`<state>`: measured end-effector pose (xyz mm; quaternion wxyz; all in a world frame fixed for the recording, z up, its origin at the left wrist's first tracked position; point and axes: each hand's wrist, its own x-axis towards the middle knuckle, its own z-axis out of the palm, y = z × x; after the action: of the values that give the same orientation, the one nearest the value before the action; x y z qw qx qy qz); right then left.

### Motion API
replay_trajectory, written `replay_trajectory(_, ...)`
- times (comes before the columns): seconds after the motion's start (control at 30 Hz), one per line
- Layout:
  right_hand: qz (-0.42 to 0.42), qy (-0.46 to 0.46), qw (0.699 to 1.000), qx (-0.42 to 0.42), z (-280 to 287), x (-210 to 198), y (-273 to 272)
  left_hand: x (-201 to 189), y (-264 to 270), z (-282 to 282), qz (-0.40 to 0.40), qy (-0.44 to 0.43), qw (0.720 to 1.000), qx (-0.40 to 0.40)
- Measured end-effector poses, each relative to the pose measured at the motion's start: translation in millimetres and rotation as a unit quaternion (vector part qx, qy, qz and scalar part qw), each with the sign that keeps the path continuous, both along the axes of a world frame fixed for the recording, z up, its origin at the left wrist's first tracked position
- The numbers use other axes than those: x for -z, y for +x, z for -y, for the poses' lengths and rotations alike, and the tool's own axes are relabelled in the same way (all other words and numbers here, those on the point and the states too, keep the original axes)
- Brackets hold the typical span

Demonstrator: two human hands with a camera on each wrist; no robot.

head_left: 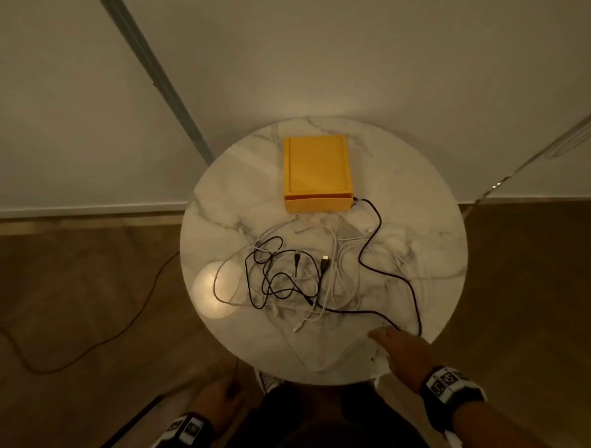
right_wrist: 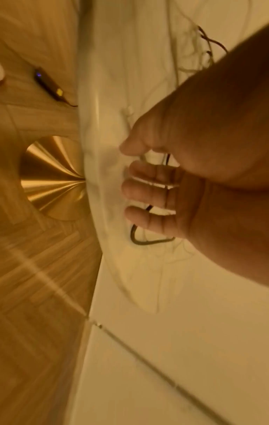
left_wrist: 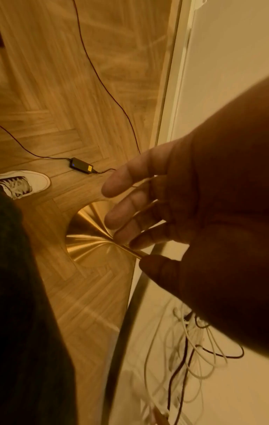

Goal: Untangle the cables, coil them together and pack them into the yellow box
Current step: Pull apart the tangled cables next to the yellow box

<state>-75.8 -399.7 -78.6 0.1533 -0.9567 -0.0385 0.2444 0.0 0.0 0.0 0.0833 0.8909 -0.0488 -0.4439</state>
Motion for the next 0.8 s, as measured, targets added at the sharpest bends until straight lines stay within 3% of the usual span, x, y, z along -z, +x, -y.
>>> replay_trajectory(0.03, 0.016, 0.016, 0.999, 0.025, -2, 5, 3, 2, -2, -1, -0.006, 0.0, 1.0, 0.005)
replay_trajectory(0.13, -0.07, -0.017, 0.997, 0.037, -8, -14, 27, 12, -2, -7, -0.01, -0.022, 0.999, -0.028)
replay_trajectory(0.2, -0.042, -0.056, 0.997, -0.013, -9, -20, 37, 16, 2, -7, -0.002, -0.04, 0.999, -0.032)
replay_trajectory(0.3, -0.075, -0.085, 0.993, -0.039, -7, -20, 45, 11, 9, 1, 0.034, -0.077, 0.996, -0.017)
replay_trajectory(0.4, -0.016, -0.076, 0.994, -0.076, -10, -45, 58, -7, 24, 26, 0.058, -0.157, 0.985, -0.036)
replay_trajectory(0.5, 0.08, 0.057, 0.995, 0.022, -13, -81, 75, -40, 42, 59, 0.109, -0.234, 0.965, -0.035)
replay_trajectory(0.57, 0.165, 0.161, 0.968, 0.1, -16, -116, 88, -66, 54, 83, 0.152, -0.307, 0.939, -0.03)
replay_trajectory(0.63, 0.24, 0.214, 0.939, 0.122, -19, -151, 103, -94, 66, 107, 0.191, -0.371, 0.909, -0.002)
replay_trajectory(0.8, 0.233, 0.377, 0.87, 0.216, -29, -246, 138, -157, 91, 159, 0.289, -0.443, 0.844, 0.088)
